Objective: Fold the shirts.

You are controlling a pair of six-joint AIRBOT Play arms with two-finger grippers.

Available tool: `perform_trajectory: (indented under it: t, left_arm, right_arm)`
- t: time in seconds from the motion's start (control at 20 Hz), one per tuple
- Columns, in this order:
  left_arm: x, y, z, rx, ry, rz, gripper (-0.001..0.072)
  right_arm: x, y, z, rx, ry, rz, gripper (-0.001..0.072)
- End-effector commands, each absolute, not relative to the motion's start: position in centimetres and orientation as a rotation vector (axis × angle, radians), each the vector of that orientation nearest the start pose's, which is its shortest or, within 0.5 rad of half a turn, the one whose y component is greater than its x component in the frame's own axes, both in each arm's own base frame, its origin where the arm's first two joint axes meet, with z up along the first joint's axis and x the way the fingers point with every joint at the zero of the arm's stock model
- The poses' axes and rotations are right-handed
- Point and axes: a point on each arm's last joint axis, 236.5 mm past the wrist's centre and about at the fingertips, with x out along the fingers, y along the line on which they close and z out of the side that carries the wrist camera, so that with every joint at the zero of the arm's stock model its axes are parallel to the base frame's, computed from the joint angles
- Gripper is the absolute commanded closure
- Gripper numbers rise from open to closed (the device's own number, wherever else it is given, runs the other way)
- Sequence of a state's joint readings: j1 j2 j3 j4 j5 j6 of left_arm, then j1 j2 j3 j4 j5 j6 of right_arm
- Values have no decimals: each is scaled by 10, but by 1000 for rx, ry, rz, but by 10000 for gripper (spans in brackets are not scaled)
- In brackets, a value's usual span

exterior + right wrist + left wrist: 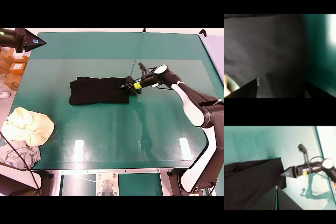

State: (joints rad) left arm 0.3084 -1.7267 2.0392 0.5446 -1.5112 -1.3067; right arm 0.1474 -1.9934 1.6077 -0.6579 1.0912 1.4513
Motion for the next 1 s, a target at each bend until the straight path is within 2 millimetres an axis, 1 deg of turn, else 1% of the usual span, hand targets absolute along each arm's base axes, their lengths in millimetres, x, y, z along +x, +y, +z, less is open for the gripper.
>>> perform_trajectory:
  t: [0.0, 0.05, 0.1, 0.15, 0.2, 0.25, 0.3, 0.35, 0.4, 0.45, 0.5, 0.55, 0.6, 0.65, 0.7, 0.75, 0.8, 0.85, 0.9, 0.95]
  left_arm:
    - [506, -51, 209, -573, 852, -700, 675]
    - [506, -51, 209, -573, 852, -699, 676]
    - [506, -51, 209, -573, 852, -699, 676]
    - [506, -51, 209, -573, 853, -700, 675]
    - [506, -51, 209, -573, 854, -701, 675]
    - [506, -51, 209, -573, 854, -701, 676]
    - [506, -51, 209, -573, 854, -701, 675]
    - [506, -51, 209, -572, 854, -701, 676]
    - [506, -51, 209, -572, 854, -701, 675]
    - [506, -51, 209, -572, 854, -701, 675]
    - [506, -51, 209, -572, 854, -702, 675]
    - [506, -51, 209, -572, 854, -701, 676]
    - [506, -51, 209, -572, 854, -701, 675]
    - [506, -51, 209, -572, 854, -701, 675]
    - [506, -51, 209, -572, 854, -701, 676]
    - [506, -51, 209, -572, 853, -701, 676]
    - [506, -51, 209, -572, 853, -700, 676]
    - [506, -51, 209, -572, 853, -700, 675]
    - [506, -51, 209, -572, 853, -700, 676]
    - [506, -51, 209, -572, 854, -701, 675]
  right_arm:
    - [494, 275, -85, 755, 1338, 556, 399]
    - [501, 276, -74, 750, 1313, 571, 596]
    - [509, 271, -59, 749, 1284, 585, 678]
    - [521, 260, -38, 751, 1242, 595, 694]
    - [533, 244, -17, 760, 1195, 588, 695]
    - [545, 216, 5, 773, 1143, 553, 696]
    - [554, 181, 23, 776, 1099, 498, 696]
    - [557, 137, 39, 769, 1067, 428, 696]
    - [554, 91, 50, 757, 1055, 347, 697]
    - [546, 40, 61, 743, 1044, 250, 697]
    - [534, -9, 70, 732, 1031, 153, 697]
    - [517, -60, 79, 729, 1012, 40, 697]
    - [498, -104, 88, 723, 992, -53, 697]
    - [475, -148, 95, 723, 971, -152, 697]
    - [450, -186, 100, 732, 952, -244, 697]
    - [421, -222, 102, 755, 935, -338, 697]
    - [390, -252, 99, 790, 928, -422, 697]
    - [362, -274, 91, 829, 935, -488, 697]
    - [335, -291, 81, 873, 945, -541, 697]
    - [307, -302, 66, 921, 958, -587, 697]
